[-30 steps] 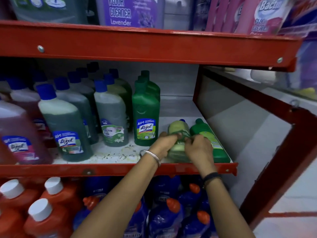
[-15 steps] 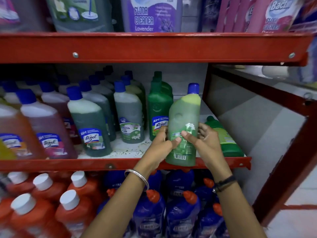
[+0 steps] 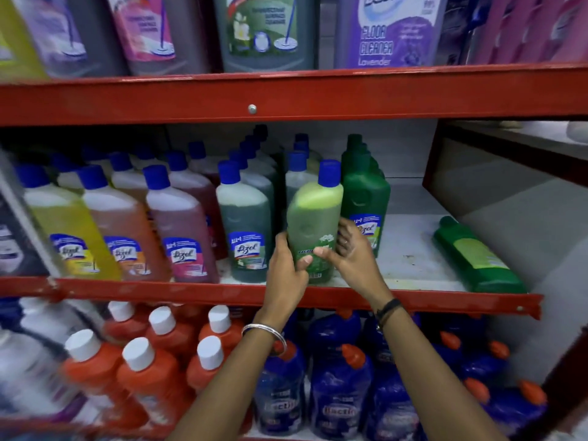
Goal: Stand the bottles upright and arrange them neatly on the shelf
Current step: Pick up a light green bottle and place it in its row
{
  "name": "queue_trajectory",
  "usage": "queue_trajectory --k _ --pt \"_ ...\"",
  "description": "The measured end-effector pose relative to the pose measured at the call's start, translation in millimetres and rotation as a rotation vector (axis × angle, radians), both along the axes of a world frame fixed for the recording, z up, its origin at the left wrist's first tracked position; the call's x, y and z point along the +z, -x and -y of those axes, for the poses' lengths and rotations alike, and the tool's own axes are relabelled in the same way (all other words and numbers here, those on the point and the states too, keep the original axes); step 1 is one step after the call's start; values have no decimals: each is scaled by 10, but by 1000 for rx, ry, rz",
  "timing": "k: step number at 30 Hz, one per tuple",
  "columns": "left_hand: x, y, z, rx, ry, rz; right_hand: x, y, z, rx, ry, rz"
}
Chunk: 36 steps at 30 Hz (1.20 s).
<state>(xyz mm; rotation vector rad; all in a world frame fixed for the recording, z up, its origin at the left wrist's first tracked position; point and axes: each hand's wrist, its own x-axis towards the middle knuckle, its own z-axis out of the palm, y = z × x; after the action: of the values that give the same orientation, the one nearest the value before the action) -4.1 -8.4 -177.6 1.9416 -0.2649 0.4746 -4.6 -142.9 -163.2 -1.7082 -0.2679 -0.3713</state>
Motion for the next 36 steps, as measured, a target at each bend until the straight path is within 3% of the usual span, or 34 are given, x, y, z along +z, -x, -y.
queue_trajectory --k 12,19,28,31,36 --pt "-175 -70 -321 -39 -13 185 -87 15 -281 -171 131 44" --pt "-152 -10 -265 -78 17 175 65 -8 -566 -542 240 -24" --pt "-113 -48 -162 -135 -105 -28 61 -45 -253 -100 -12 -25" --pt "-125 -77 -124 -78 -189 -77 56 -79 -184 -48 -44 -16" --pt "-132 -54 -25 85 -173 -59 40 -151 -97 -20 -63 -60"
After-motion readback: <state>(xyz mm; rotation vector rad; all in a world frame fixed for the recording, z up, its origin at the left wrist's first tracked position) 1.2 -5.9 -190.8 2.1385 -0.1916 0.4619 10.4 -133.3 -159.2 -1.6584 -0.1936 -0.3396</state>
